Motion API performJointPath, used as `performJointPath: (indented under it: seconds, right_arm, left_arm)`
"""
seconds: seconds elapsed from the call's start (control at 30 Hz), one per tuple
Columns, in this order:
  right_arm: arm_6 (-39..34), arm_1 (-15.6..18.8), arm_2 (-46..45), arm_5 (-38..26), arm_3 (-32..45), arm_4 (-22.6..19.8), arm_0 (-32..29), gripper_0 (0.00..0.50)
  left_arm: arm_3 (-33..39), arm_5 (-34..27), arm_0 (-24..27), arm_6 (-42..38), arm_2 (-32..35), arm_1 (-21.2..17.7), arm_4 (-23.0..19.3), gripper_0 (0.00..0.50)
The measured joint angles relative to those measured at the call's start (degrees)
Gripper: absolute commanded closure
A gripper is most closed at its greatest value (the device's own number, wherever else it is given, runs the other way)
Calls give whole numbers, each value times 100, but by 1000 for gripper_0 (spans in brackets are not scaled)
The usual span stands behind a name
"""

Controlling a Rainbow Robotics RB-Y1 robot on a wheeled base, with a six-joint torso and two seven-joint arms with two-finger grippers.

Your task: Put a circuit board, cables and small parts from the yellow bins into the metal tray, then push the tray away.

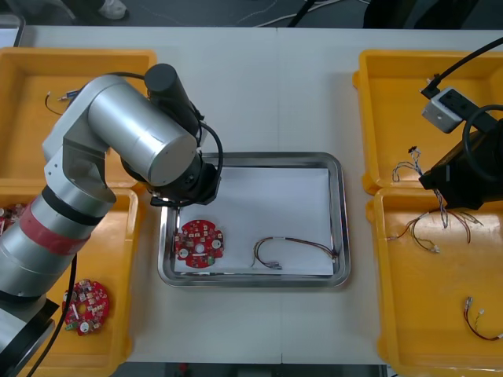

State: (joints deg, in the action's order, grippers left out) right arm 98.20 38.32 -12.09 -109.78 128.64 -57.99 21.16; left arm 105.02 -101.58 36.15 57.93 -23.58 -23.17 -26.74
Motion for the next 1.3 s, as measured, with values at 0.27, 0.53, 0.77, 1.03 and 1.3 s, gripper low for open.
performJointPath:
  seconds: [0.27, 0.53, 0.77, 1.03, 1.3]
  right_arm:
    - [0, 0, 1, 0, 7, 0, -1, 500]
    - [0, 0, 1, -1, 57, -5, -5, 500]
    - [0, 0, 1, -1, 125, -9, -11, 500]
    - [0, 0, 18, -1, 191, -63, -13, 500]
    - [-1, 0, 213, -1, 198, -90, -7, 500]
  left_arm:
    - [98, -653, 322, 0, 749, -15, -401, 0]
    - [199, -790, 593, 2, 1281, -266, -613, 0]
    - [210, -794, 688, 73, 1699, -674, -757, 0]
    - [-105, -796, 690, 959, 2124, -1113, -799, 0]
    - [-996, -680, 696, 2530, 2561, -1350, -829, 0]
